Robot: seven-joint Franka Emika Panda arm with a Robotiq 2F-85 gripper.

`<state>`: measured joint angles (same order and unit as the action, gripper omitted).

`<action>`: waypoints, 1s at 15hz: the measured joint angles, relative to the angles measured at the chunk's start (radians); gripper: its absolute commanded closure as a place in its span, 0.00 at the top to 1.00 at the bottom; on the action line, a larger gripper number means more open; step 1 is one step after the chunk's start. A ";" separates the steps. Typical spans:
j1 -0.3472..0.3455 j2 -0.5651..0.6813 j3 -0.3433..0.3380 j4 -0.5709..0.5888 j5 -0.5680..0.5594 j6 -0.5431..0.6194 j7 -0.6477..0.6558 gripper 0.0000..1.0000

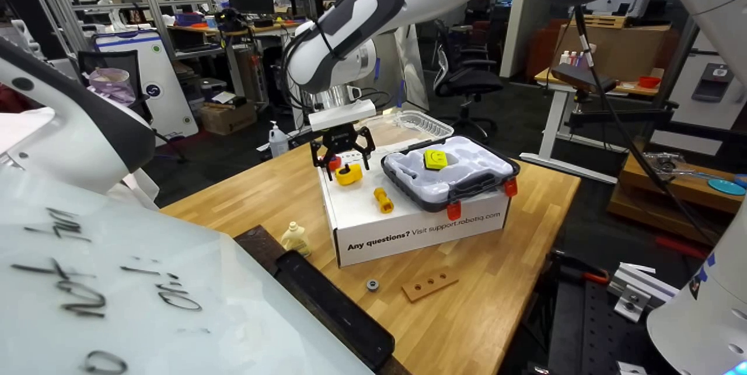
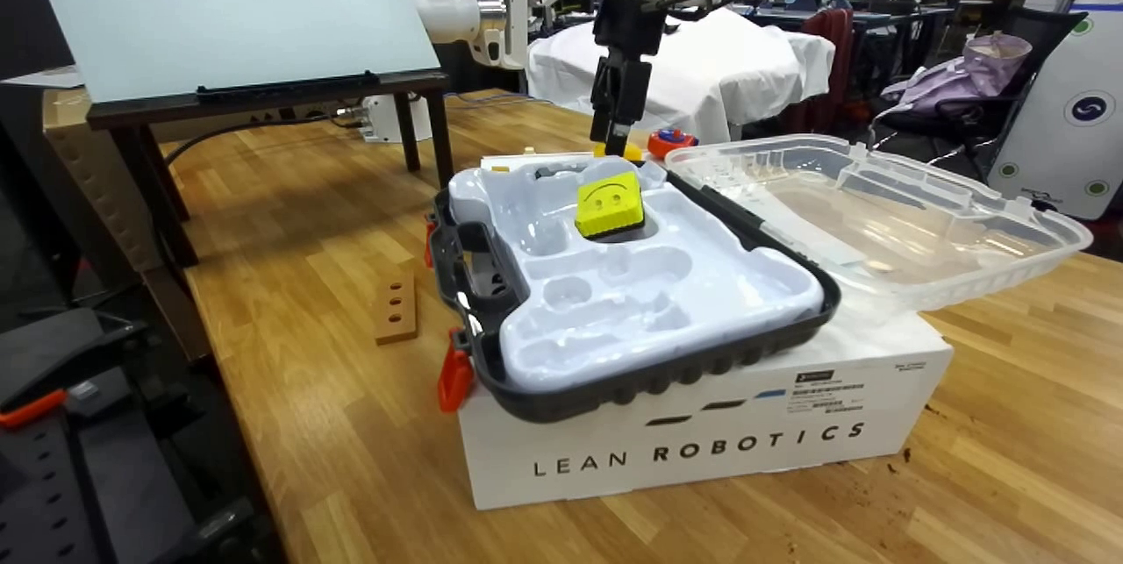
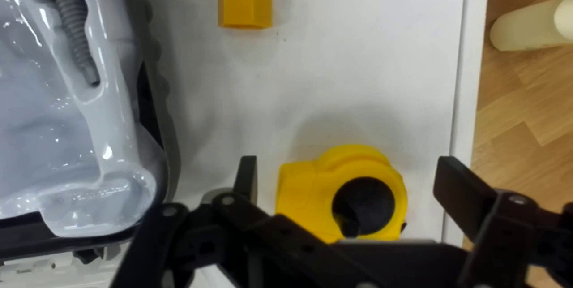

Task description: Pick up the yellow object and put it inside the tray

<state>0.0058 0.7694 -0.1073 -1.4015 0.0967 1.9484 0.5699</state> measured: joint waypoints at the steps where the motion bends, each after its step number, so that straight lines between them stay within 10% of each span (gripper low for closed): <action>1: 0.000 0.006 0.000 0.010 0.000 0.000 0.004 1.00; 15: -0.018 0.031 -0.002 0.072 0.004 0.000 0.010 1.00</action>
<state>-0.0126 0.7999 -0.1097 -1.3296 0.1004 1.9482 0.5794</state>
